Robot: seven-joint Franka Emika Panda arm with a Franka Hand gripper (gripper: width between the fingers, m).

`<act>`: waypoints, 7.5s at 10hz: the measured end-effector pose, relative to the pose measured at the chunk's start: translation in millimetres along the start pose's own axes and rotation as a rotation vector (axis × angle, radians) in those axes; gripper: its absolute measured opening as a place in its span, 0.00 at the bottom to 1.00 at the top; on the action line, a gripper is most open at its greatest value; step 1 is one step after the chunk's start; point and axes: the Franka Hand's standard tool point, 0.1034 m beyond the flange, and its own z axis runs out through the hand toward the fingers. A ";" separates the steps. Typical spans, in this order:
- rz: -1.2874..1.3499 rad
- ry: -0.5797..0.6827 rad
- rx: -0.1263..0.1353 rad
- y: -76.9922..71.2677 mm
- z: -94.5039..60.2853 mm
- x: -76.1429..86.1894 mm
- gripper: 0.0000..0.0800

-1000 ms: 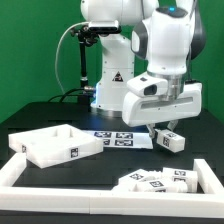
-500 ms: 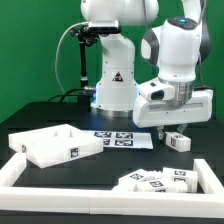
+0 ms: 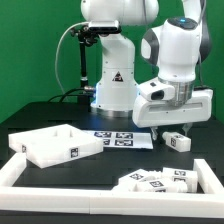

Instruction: Assemble one leg

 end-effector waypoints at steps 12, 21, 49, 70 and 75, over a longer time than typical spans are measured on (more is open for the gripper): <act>-0.008 -0.083 0.058 88.3 -88.9 100.6 0.81; -0.344 0.053 0.031 109.0 -106.2 173.1 0.81; -0.467 0.123 0.001 104.1 -39.1 204.4 0.53; -0.099 0.031 0.007 79.0 -30.2 15.1 0.36; -0.033 0.009 0.025 76.8 6.4 -20.9 0.36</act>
Offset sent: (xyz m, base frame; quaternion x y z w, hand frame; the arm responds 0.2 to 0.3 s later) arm 0.0722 -0.0385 0.0241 0.0292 -0.0172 -0.0228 0.9992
